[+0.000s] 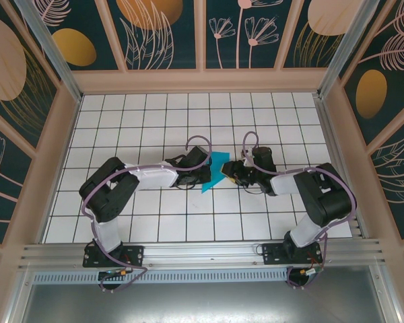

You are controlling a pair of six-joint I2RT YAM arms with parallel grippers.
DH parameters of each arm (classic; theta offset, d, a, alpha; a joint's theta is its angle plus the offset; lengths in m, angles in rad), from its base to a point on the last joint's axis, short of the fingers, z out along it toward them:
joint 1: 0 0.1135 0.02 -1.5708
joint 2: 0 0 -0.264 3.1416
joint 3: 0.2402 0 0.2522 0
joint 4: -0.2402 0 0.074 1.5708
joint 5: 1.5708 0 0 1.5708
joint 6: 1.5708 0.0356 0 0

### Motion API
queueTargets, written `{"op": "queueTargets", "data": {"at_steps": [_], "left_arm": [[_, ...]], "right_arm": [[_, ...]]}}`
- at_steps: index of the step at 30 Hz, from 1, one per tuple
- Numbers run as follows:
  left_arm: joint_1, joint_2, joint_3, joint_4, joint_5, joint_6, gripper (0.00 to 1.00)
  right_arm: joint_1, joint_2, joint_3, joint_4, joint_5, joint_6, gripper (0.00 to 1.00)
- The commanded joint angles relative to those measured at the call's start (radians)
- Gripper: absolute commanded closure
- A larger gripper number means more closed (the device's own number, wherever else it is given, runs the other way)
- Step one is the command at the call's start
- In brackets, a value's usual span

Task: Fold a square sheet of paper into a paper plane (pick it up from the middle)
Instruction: Fourth fold the wing at the center of the table.

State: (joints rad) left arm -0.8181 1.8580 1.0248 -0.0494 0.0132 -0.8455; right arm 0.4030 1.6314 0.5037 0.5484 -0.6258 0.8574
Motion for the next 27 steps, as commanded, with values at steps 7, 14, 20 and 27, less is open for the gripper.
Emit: {"op": "queueTargets", "data": {"at_steps": [7,14,20,27], "left_arm": [[0.006,0.028,0.002,-0.007,0.0,0.003,0.92],[0.006,0.022,-0.004,0.0,0.003,0.003,0.92],[0.007,0.001,0.007,-0.006,-0.008,0.008,0.92],[0.007,-0.093,-0.019,0.017,-0.035,0.037,0.89]], "right_arm": [[0.04,0.057,0.048,0.083,0.021,0.04,0.57],[0.045,0.058,0.044,0.114,0.056,0.083,0.56],[0.047,0.08,0.043,0.146,0.063,0.129,0.58],[0.03,0.007,0.057,-0.048,0.167,0.051,0.56]]}}
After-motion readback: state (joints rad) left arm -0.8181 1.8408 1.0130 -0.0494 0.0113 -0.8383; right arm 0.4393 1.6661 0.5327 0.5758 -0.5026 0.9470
